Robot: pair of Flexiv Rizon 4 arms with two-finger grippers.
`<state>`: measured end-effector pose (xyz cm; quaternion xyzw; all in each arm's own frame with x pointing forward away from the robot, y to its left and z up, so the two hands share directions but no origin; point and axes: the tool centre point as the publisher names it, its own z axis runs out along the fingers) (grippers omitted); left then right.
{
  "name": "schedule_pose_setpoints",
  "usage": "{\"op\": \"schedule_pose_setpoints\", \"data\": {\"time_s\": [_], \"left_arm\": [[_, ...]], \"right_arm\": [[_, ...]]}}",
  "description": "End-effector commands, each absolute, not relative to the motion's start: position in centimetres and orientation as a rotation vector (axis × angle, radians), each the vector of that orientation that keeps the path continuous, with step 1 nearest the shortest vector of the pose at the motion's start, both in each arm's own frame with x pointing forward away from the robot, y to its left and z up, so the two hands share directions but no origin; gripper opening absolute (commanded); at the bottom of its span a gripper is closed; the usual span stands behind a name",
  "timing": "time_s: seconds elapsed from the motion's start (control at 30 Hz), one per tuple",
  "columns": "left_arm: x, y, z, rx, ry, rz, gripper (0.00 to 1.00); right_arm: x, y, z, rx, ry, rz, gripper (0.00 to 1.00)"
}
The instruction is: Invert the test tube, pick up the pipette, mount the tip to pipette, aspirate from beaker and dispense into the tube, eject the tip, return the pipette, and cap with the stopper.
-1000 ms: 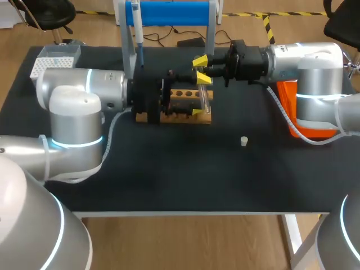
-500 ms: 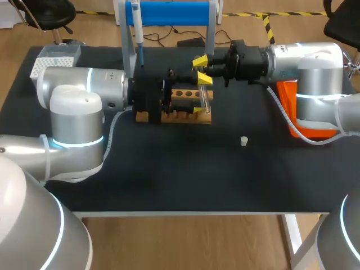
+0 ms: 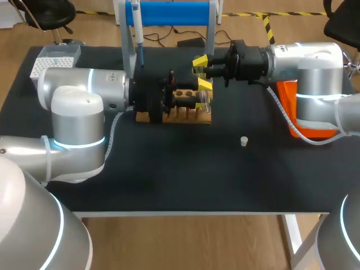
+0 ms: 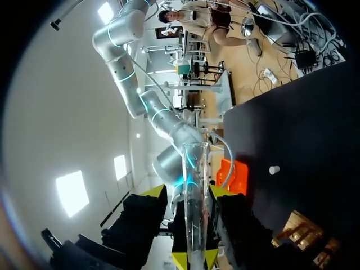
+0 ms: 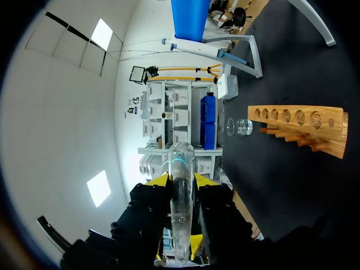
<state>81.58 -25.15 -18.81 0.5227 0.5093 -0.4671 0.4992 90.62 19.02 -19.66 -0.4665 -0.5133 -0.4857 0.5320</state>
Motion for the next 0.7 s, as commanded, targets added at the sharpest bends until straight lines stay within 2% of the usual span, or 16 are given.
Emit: {"op": "schedule_pose_setpoints", "data": {"time_s": [0.03,0.47,0.5,0.53,0.57,0.7], "left_arm": [[81.51,-25.44,-18.89,1.259,1.237,-1.126,0.01],[81.52,-25.35,-19.26,1.240,1.252,-1.149,0.00],[81.52,-25.35,-19.26,1.240,1.252,-1.149,0.00],[81.52,-25.35,-19.26,1.240,1.252,-1.149,0.00],[81.52,-25.35,-19.26,1.240,1.252,-1.149,0.00],[81.52,-25.35,-19.26,1.240,1.252,-1.149,0.00]], "right_arm": [[90.61,18.92,-19.60,-1.113,-1.227,-1.156,0.00],[90.61,18.92,-19.60,-1.113,-1.227,-1.156,0.00],[90.61,18.92,-19.60,-1.113,-1.227,-1.156,0.04],[90.61,18.92,-19.60,-1.113,-1.227,-1.156,0.69],[90.61,18.92,-19.60,-1.113,-1.227,-1.156,1.00],[90.61,18.92,-19.60,-1.113,-1.227,-1.156,1.00]]}}
